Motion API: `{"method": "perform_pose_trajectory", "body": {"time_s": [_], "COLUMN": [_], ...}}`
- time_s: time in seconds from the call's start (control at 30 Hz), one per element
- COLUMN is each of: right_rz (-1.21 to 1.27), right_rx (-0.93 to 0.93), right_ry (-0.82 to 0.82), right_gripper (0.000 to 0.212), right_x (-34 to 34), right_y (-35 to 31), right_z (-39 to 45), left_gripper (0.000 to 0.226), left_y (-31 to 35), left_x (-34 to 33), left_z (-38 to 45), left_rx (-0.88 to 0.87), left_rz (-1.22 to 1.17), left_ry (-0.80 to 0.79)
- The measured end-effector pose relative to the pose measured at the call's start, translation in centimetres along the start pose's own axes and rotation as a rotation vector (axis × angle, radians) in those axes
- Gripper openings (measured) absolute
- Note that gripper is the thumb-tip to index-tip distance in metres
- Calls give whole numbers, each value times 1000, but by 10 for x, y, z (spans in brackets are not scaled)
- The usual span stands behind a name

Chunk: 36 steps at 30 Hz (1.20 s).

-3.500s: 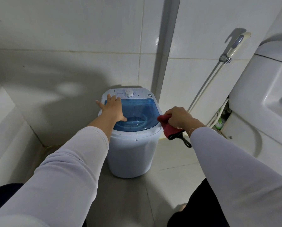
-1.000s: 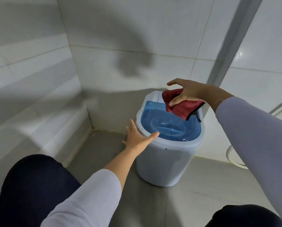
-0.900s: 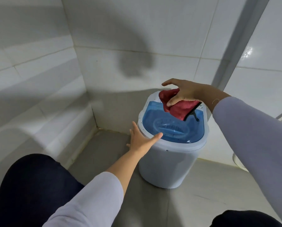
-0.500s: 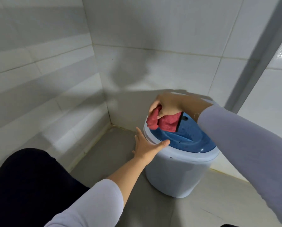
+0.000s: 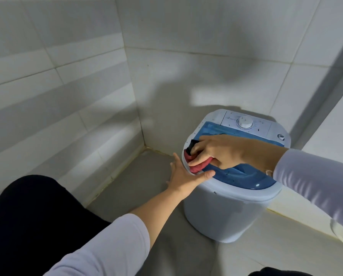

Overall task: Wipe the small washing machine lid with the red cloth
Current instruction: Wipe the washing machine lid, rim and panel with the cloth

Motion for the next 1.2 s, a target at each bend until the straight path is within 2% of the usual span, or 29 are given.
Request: {"method": "perform_pose_trajectory", "body": {"time_s": [0.07, 0.23, 0.4, 0.53, 0.63, 0.77, 1.0, 1.1, 1.2], "right_rz": [-56, -163, -177, -178, -194, -212, -234, -142, 12], "right_rx": [12, 39, -65, -138, -196, -273, -402, -475, -619], "right_ry": [21, 118, 115, 116, 111, 96, 68, 82, 199], "right_gripper": [59, 61, 64, 62, 59, 57, 54, 48, 46], "right_x": [-1, -4, 1, 4, 5, 3, 4, 11, 28], "right_y": [0, 0, 3, 12, 24, 44, 67, 80, 105], "right_z": [1, 13, 26, 36, 44, 53, 61, 59, 45], "left_gripper": [131, 150, 140, 142, 149, 166, 160, 144, 128], "left_y": [12, 34, 32, 32, 36, 37, 40, 45, 56], "left_x": [5, 9, 7, 8, 9, 6, 9, 17, 42], "left_z": [-6, -19, -16, -16, -18, -24, -27, -24, -10], "left_rx": [-14, 5, -29, -25, -12, 92, 120, 111, 87], "left_rz": [-9, 34, 47, 70, 82, 94, 148, 166, 184], "left_ry": [-11, -64, -75, -68, -101, -184, -221, -251, -196]}}
Point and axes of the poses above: each hand's wrist, its own z-axis towards the middle knuckle, its own x-axis out of the back of the hand, y = z × x, the point moved 7 cm from there along z, towards the middle knuckle, and after that the axes turned 8 degrees about -x, right-handed, at the moved point
